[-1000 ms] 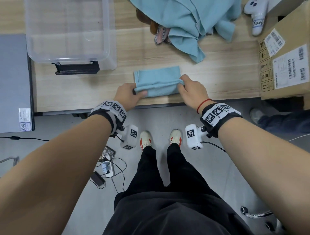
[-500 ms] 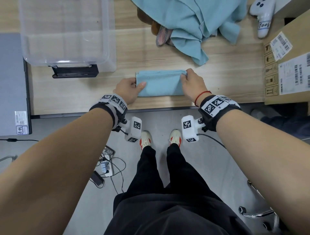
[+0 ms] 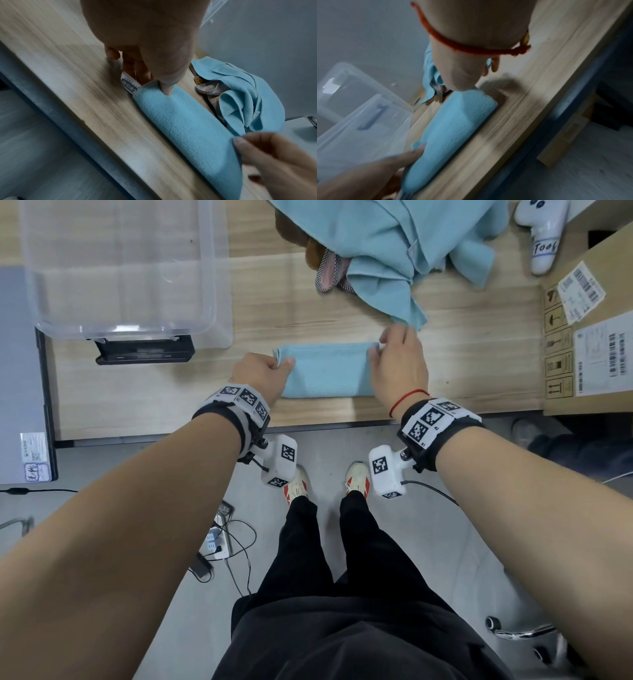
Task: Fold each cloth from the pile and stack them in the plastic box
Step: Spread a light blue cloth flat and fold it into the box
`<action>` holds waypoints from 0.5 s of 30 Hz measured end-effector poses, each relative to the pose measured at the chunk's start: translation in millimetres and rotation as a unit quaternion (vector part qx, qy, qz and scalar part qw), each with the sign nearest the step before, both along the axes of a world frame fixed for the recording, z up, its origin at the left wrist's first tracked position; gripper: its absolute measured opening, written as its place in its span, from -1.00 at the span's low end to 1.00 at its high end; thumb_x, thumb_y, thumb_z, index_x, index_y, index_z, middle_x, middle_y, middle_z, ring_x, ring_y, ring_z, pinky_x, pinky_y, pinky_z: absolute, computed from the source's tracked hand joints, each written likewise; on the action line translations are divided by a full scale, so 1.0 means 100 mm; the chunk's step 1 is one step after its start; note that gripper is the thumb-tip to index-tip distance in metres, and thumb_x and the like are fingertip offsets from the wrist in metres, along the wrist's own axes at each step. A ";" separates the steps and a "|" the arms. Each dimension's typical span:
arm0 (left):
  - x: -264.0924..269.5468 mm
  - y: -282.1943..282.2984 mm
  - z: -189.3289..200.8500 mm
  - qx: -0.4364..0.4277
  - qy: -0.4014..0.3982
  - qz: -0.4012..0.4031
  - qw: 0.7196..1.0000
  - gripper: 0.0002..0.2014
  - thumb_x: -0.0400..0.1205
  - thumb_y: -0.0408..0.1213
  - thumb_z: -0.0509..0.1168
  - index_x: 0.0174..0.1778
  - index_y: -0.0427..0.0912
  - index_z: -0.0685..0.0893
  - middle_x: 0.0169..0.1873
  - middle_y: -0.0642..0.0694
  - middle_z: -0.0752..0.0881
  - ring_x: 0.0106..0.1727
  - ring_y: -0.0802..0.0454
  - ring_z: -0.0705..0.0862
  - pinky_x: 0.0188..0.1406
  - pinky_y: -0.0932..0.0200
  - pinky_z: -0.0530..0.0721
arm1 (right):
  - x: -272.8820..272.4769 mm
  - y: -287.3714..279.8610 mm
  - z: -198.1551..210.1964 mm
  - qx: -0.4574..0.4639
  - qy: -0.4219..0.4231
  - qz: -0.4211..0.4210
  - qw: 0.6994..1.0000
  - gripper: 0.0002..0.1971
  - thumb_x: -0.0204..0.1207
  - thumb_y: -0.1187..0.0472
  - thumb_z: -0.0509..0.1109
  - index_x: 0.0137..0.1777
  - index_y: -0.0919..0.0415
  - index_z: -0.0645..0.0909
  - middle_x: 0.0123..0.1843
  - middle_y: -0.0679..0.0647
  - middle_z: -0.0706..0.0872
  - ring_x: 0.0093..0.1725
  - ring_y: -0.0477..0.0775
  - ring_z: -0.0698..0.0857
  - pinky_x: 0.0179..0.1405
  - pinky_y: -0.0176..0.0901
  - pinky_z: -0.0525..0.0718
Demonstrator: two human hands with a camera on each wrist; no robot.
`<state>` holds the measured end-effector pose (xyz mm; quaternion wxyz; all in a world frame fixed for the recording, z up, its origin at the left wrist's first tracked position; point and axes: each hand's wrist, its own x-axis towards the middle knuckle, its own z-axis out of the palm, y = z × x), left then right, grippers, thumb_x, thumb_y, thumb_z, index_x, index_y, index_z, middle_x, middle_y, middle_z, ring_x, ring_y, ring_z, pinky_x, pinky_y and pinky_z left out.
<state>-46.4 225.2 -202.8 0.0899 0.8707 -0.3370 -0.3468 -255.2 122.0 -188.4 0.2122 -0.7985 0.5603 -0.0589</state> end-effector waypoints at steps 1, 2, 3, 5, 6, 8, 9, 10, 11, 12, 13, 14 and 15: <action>0.00 -0.01 0.01 0.002 0.002 0.001 1.000 -0.45 0.59 0.19 0.21 -0.56 -0.05 0.17 -0.61 0.04 0.24 -0.55 0.02 0.25 -0.54 0.20 0.22 | 0.03 0.03 0.05 -0.045 -0.015 0.046 0.998 -0.72 0.60 0.14 0.18 0.21 0.27 0.50 0.19 0.23 0.58 0.14 0.27 0.58 -0.03 0.10 0.57; 0.00 -0.01 0.01 0.003 0.005 0.001 1.000 -0.45 0.59 0.18 0.21 -0.55 -0.04 0.17 -0.61 0.03 0.24 -0.56 0.02 0.25 -0.54 0.19 0.22 | 0.08 0.08 0.08 -0.068 -0.029 0.098 0.992 -0.68 0.59 0.14 0.17 0.27 0.25 0.51 0.25 0.20 0.58 0.22 0.24 0.56 0.08 0.11 0.57; 0.00 -0.01 0.01 0.003 0.007 0.002 1.000 -0.45 0.60 0.17 0.21 -0.55 -0.05 0.17 -0.60 0.03 0.24 -0.56 0.02 0.25 -0.55 0.19 0.21 | 0.13 0.14 0.10 -0.072 -0.031 0.157 0.984 -0.63 0.60 0.13 0.15 0.36 0.23 0.50 0.36 0.19 0.57 0.34 0.22 0.53 0.24 0.12 0.54; 0.00 -0.01 0.01 -0.002 0.012 0.008 1.000 -0.45 0.60 0.16 0.22 -0.56 -0.06 0.19 -0.61 0.03 0.25 -0.56 0.02 0.26 -0.55 0.18 0.23 | 0.24 0.30 0.11 -0.061 0.005 0.265 0.962 -0.52 0.62 0.14 0.11 0.54 0.19 0.38 0.58 0.14 0.42 0.58 0.19 0.36 0.56 0.20 0.28; 0.00 -0.01 0.01 -0.006 0.012 0.013 1.000 -0.46 0.60 0.15 0.23 -0.57 -0.07 0.22 -0.62 0.02 0.28 -0.57 0.01 0.27 -0.55 0.17 0.24 | 0.28 0.36 0.11 -0.059 0.025 0.300 0.952 -0.49 0.64 0.14 0.08 0.59 0.17 0.32 0.64 0.11 0.34 0.65 0.18 0.25 0.63 0.26 0.15; -0.01 -0.01 0.01 -0.009 0.010 0.024 1.000 -0.47 0.60 0.13 0.24 -0.58 -0.08 0.29 -0.63 0.02 0.33 -0.58 0.01 0.32 -0.56 0.15 0.26 | 0.30 0.44 0.07 -0.058 0.064 0.340 0.936 -0.46 0.68 0.08 0.01 0.65 0.16 0.24 0.70 0.08 0.24 0.70 0.18 0.13 0.65 0.34 0.00; -0.02 -0.01 0.01 -0.010 0.008 0.026 1.000 -0.48 0.61 0.13 0.24 -0.58 -0.09 0.31 -0.63 0.01 0.35 -0.57 0.01 0.34 -0.57 0.15 0.27 | 0.29 0.46 0.05 -0.064 0.080 0.354 0.930 -0.45 0.69 0.04 -0.02 0.66 0.15 0.22 0.70 0.07 0.22 0.71 0.20 0.10 0.65 0.36 -0.04; -0.02 -0.02 0.01 -0.010 0.007 0.026 1.000 -0.48 0.61 0.12 0.24 -0.58 -0.09 0.31 -0.63 0.01 0.35 -0.57 0.01 0.34 -0.57 0.14 0.27 | 0.27 0.47 0.03 -0.071 0.092 0.366 0.923 -0.45 0.70 0.02 -0.03 0.67 0.16 0.21 0.71 0.07 0.22 0.71 0.21 0.09 0.65 0.37 -0.06; -0.03 -0.02 0.02 -0.011 0.007 0.027 1.000 -0.47 0.61 0.12 0.24 -0.58 -0.08 0.30 -0.62 0.02 0.34 -0.57 0.01 0.33 -0.58 0.15 0.26 | 0.26 0.47 0.01 -0.079 0.103 0.375 0.918 -0.44 0.71 0.01 -0.03 0.67 0.16 0.20 0.71 0.08 0.22 0.71 0.22 0.09 0.65 0.37 -0.09; -0.03 -0.02 0.02 -0.011 0.008 0.028 1.000 -0.47 0.61 0.13 0.24 -0.57 -0.08 0.29 -0.62 0.02 0.34 -0.58 0.01 0.32 -0.58 0.15 0.26 | 0.23 0.46 -0.01 -0.080 0.116 0.376 0.916 -0.44 0.71 -0.01 -0.04 0.68 0.17 0.19 0.71 0.08 0.22 0.71 0.23 0.08 0.64 0.37 -0.13; -0.03 -0.02 0.02 -0.009 0.009 0.027 1.000 -0.46 0.61 0.14 0.24 -0.57 -0.08 0.27 -0.62 0.02 0.33 -0.58 0.02 0.31 -0.58 0.15 0.25 | 0.21 0.46 -0.02 -0.073 0.130 0.366 0.919 -0.42 0.72 -0.04 -0.06 0.69 0.16 0.17 0.71 0.08 0.20 0.71 0.23 0.06 0.64 0.36 -0.18; -0.03 -0.02 0.03 -0.008 0.010 0.024 1.000 -0.46 0.62 0.15 0.24 -0.57 -0.08 0.26 -0.61 0.02 0.32 -0.57 0.02 0.30 -0.58 0.15 0.24 | 0.17 0.43 -0.05 -0.056 0.145 0.344 0.926 -0.40 0.72 -0.08 -0.09 0.70 0.15 0.12 0.73 0.08 0.16 0.72 0.22 0.02 0.63 0.35 -0.24; -0.03 -0.01 0.04 -0.007 0.012 0.022 1.000 -0.45 0.62 0.15 0.23 -0.56 -0.07 0.23 -0.61 0.02 0.29 -0.57 0.03 0.28 -0.58 0.15 0.23 | 0.12 0.40 -0.08 -0.033 0.159 0.314 0.936 -0.38 0.72 -0.13 -0.14 0.72 0.14 0.04 0.74 0.07 0.08 0.73 0.21 -0.04 0.62 0.33 -0.29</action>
